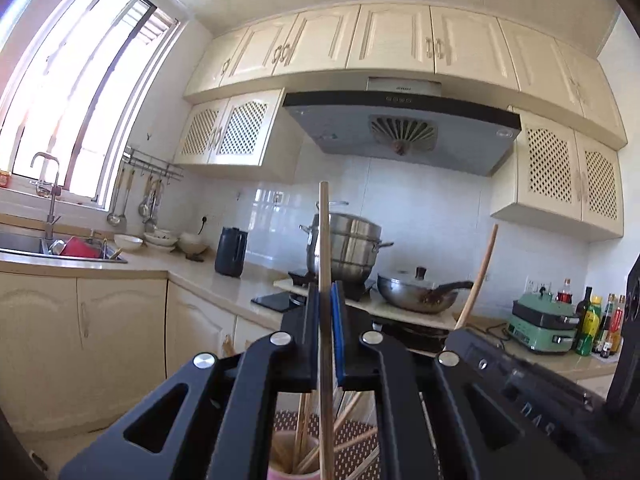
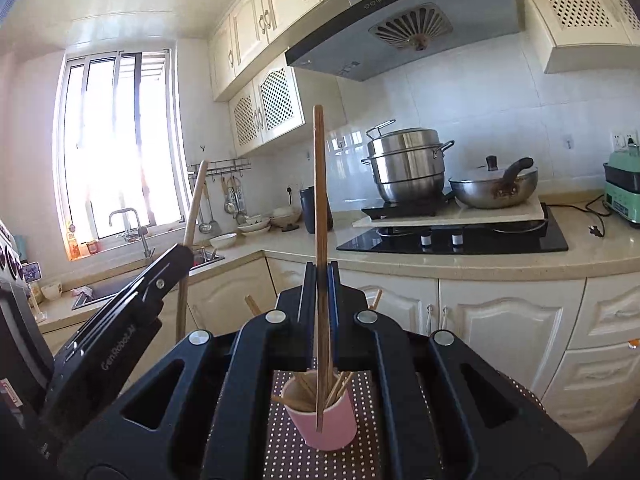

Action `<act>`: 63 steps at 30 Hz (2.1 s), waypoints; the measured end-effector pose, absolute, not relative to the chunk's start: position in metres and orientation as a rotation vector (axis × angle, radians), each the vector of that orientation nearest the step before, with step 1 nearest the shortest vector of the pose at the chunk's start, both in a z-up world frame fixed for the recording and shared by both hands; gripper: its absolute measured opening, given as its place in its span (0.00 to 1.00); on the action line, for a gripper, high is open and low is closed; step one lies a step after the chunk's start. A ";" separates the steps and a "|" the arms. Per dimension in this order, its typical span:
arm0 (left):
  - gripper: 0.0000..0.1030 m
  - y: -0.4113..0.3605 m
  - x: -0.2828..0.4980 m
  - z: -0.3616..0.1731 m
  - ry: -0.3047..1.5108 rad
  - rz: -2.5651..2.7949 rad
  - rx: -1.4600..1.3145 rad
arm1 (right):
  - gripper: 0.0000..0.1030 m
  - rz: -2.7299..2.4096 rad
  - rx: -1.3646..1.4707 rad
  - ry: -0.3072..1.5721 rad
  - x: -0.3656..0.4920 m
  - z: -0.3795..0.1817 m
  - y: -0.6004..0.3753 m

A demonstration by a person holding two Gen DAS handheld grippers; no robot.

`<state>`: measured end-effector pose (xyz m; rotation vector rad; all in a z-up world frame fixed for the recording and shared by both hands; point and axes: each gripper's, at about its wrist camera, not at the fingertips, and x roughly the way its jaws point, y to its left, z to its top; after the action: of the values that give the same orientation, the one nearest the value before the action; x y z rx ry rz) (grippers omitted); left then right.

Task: Organize utensils

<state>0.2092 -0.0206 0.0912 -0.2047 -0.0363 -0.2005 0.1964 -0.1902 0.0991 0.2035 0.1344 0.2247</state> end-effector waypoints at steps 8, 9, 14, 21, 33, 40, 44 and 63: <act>0.07 -0.032 0.246 0.083 -0.115 -0.210 -0.210 | 0.06 0.244 0.213 0.146 0.228 0.087 -0.191; 0.07 -0.033 0.251 0.080 -0.112 -0.213 -0.207 | 0.06 0.248 0.214 0.149 0.230 0.085 -0.192; 0.07 -0.035 0.274 0.062 -0.105 -0.209 -0.183 | 0.06 0.260 0.207 0.168 0.244 0.074 -0.193; 0.07 -0.037 0.299 0.045 -0.056 -0.208 -0.162 | 0.06 0.266 0.210 0.195 0.258 0.064 -0.194; 0.07 -0.032 0.307 0.021 0.042 -0.147 -0.082 | 0.06 0.291 0.203 0.258 0.274 0.048 -0.182; 0.08 -0.027 0.301 0.010 0.087 -0.143 -0.059 | 0.07 0.318 0.183 0.294 0.270 0.040 -0.178; 0.28 -0.027 0.296 0.011 0.083 -0.139 -0.038 | 0.29 0.300 0.191 0.307 0.268 0.043 -0.183; 0.46 -0.025 0.233 0.050 0.040 -0.186 -0.009 | 0.72 0.229 0.176 0.232 0.210 0.067 -0.204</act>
<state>0.2331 -0.0248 0.0502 -0.0091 0.0403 -0.1860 0.2105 -0.2043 0.0670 0.1765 0.2322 0.2293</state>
